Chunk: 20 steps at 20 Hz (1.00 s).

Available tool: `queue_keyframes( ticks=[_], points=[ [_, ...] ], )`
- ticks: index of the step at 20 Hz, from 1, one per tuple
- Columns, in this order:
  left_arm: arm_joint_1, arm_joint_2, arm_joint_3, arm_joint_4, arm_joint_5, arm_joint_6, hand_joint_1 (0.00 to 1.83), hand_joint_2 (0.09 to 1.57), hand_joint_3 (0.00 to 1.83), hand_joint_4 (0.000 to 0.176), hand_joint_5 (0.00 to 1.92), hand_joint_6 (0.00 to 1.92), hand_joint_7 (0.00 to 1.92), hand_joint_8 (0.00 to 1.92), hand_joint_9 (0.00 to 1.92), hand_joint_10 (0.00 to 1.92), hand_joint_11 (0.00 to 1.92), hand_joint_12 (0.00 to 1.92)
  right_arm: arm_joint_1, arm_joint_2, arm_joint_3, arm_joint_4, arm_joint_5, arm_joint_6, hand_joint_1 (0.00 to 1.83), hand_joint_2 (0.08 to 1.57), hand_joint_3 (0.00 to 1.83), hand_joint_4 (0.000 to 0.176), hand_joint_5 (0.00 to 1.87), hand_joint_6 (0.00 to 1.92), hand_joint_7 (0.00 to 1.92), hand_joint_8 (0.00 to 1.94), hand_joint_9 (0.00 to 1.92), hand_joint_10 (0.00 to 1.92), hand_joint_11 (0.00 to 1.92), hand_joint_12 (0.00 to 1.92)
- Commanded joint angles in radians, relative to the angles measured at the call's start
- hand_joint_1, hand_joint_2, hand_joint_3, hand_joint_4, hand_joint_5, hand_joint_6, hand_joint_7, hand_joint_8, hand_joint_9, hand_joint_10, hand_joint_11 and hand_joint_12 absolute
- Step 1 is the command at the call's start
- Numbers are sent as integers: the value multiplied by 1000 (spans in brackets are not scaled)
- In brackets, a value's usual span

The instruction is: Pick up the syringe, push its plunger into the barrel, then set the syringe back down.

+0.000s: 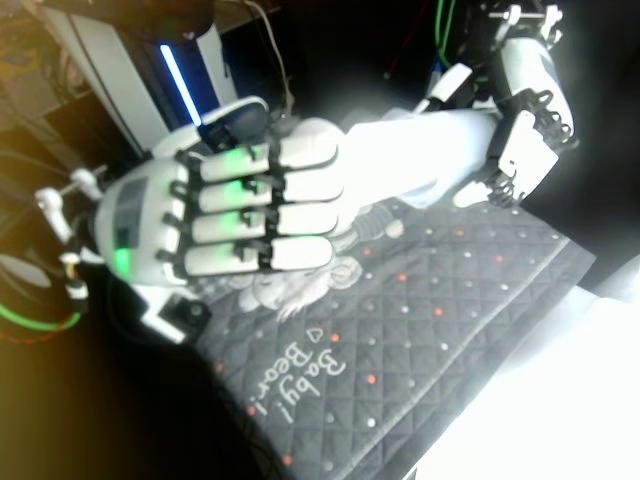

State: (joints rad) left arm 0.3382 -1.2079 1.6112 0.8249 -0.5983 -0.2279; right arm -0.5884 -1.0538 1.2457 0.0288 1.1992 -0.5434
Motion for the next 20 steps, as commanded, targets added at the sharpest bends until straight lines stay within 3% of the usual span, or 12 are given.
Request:
queue_keyframes(
  ticks=[1, 4, 5, 14, 17, 20],
  points=[
    [-32, -17, -6, -39, -142, -17, 1621, 1176, 0, 176, 686, 1921, 867, 1921, 1018, 1921, 1154, 1921, 12, -7, -1, -36, 62, 0, 3, 988, 16, 0, 14, 4, 0, 0, 0, 0, 38, 15],
    [-34, -17, 0, 8, -116, -17, 1580, 1176, 0, 176, 693, 1921, 866, 1921, 1040, 1921, 1172, 1921, 12, -7, 9, -31, 34, 0, 18, 964, 2, 0, 27, 6, 4, 1, 0, 0, 38, 15],
    [-33, -17, 5, 29, -104, -37, 1594, 1156, 0, 176, 856, 1921, 979, 1921, 1072, 1921, 1162, 1921, 12, -7, 12, -30, 25, 0, 21, 929, 0, 0, 6, 0, 0, 0, 0, 0, 102, 42],
    [-64, -15, 34, 295, -11, -37, 1664, 1143, 0, 176, 828, 1921, 971, 1921, 1078, 1921, 1233, 1921, 15, 25, 47, -18, -74, 0, 54, 877, 0, 0, 55, 13, 4, 1, 0, 0, 119, 57],
    [-82, -15, 34, 360, -3, -37, 1675, 1127, 0, 176, 822, 1921, 974, 1921, 1083, 1921, 1245, 1921, 28, 25, 63, -18, -110, 0, 63, 830, 0, 0, 68, 2, 9, 0, 0, 0, 122, 73],
    [-88, -15, 31, 371, -3, -37, 1690, 1119, 0, 176, 847, 1921, 1018, 1921, 1130, 1921, 1282, 1921, 39, 25, 74, -18, -135, 0, 71, 810, 0, 0, 84, 6, 30, 7, 10, 4, 108, 72]
  ],
)
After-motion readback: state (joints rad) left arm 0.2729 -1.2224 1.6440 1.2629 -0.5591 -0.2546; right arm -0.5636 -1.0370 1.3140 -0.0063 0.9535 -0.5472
